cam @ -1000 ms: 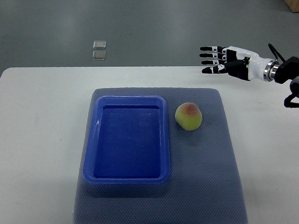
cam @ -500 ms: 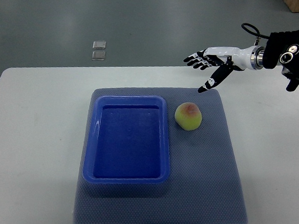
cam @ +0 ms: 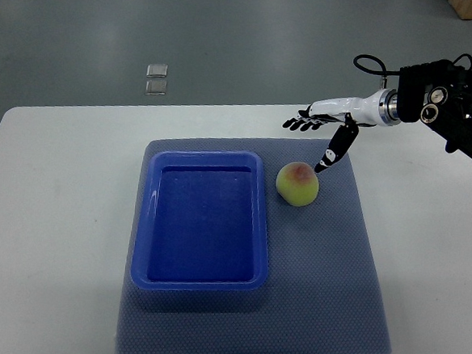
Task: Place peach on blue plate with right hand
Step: 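Reach the right hand down toward the yellow-red peach beside the tray, then close the right hand fingers around the peach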
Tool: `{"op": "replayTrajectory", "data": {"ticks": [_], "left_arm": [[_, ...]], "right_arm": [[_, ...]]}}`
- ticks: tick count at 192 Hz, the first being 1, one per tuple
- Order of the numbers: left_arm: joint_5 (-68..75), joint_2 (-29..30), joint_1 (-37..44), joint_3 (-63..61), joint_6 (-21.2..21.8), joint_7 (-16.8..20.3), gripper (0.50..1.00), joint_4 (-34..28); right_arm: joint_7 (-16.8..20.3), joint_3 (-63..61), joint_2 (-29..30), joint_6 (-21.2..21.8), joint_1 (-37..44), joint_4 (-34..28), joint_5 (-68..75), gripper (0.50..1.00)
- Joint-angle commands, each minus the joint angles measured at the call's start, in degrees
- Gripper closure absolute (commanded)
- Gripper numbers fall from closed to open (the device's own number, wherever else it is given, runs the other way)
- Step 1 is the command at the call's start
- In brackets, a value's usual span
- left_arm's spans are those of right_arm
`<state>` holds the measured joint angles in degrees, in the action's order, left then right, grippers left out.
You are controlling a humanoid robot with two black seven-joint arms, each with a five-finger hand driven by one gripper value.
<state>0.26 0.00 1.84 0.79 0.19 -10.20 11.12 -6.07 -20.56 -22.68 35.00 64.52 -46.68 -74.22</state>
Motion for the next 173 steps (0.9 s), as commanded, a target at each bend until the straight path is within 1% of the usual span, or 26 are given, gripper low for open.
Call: {"op": "replayTrajectory", "data": {"ticks": [1,78,98,108,109,120,148,158,159,173], "left_arm": [[0.0,0.0,0.0,0.0,0.0,0.0,0.5,0.0],[0.0,0.0,0.0,0.0,0.0,0.0,0.5,0.1],[0.0,0.0,0.0,-0.1,0.0,0.0,0.5,0.1],[0.0,0.0,0.0,-0.1,0.0,0.0,0.5,0.1],[0.0,0.0,0.0,-0.1,0.0,0.0,0.5,0.2],[0.0,0.0,0.0,-0.1,0.0,0.0,0.5,0.2],[0.0,0.0,0.0,-0.1,-0.1,0.0,0.5,0.5],[0.0,0.0,0.0,-0.1,-0.1,0.0,0.5,0.5],[0.0,0.0,0.0,-0.1,-0.1,0.0,0.5,0.7],[0.0,0.0,0.0,-0.1,-0.1,0.0,0.5,0.7]], "right_arm": [[0.0,0.7,0.2,0.0,-0.9,0.0,-1.4,0.57],[-0.1,2.6,1.7,-0.1,-4.3,0.0,-2.5,0.57],[-0.2,2.6,3.0,-1.9,-4.8,0.2,-2.9,0.57],[-0.2,2.6,3.0,-1.9,-4.8,0.2,-2.9,0.57],[-0.2,2.6,3.6,-3.2,-4.9,0.4,-3.0,0.57],[-0.2,2.7,4.2,-4.6,-5.3,0.7,-3.0,0.57],[-0.3,4.3,5.5,-7.5,-5.7,1.1,-3.2,0.572],[-0.3,4.3,5.5,-7.5,-5.7,1.1,-3.2,0.572],[-0.3,4.7,5.6,-8.6,-5.8,1.5,-3.2,0.572],[-0.4,4.8,5.8,-9.6,-5.8,1.5,-3.2,0.574]]}}
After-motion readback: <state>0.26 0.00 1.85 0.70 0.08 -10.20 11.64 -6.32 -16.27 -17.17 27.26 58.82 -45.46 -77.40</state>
